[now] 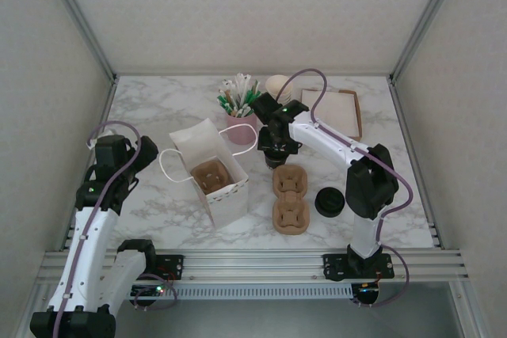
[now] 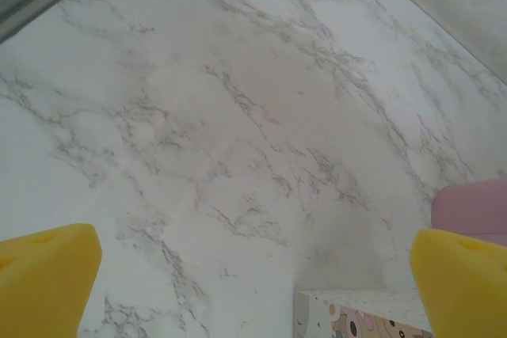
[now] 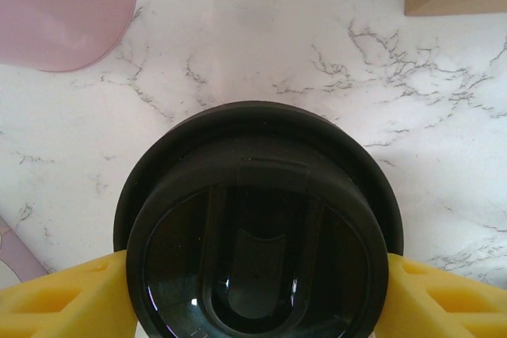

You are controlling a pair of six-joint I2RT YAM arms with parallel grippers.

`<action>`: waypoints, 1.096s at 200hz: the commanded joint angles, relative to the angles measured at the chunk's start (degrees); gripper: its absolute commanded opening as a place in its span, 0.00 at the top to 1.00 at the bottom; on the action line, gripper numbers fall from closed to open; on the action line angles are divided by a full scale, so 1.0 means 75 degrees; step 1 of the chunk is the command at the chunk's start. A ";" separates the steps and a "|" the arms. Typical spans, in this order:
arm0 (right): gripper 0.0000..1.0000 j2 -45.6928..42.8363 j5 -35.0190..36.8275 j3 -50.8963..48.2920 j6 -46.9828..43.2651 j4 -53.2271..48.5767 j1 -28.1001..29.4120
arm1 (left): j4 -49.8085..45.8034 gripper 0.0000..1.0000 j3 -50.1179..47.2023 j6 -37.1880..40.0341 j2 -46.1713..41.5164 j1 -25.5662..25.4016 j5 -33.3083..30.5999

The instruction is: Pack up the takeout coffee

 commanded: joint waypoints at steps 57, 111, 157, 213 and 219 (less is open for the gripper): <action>0.30 -0.1488 0.0614 0.0949 -0.1404 -0.1002 0.0057 | -0.0757 0.19 -0.1318 -0.2875 -0.0958 0.0007 0.1176; 0.31 -0.2288 0.0568 0.1928 -0.2210 -0.1604 0.0112 | -0.0793 0.28 -0.2330 -0.3672 -0.1337 -0.0982 0.1727; 0.32 -0.2517 0.0674 0.3240 -0.2749 -0.2134 0.0493 | -0.0296 0.28 -0.2864 -0.4178 -0.0889 -0.2611 0.1516; 0.32 -0.1800 0.1488 0.5212 -0.3325 -0.2767 0.1673 | 0.0890 0.25 -0.3485 -0.5310 -0.0797 -0.4459 0.1229; 0.32 -0.1686 0.1589 0.5463 -0.3370 -0.2842 0.1794 | 0.1006 0.25 -0.3553 -0.5439 -0.0775 -0.4656 0.1154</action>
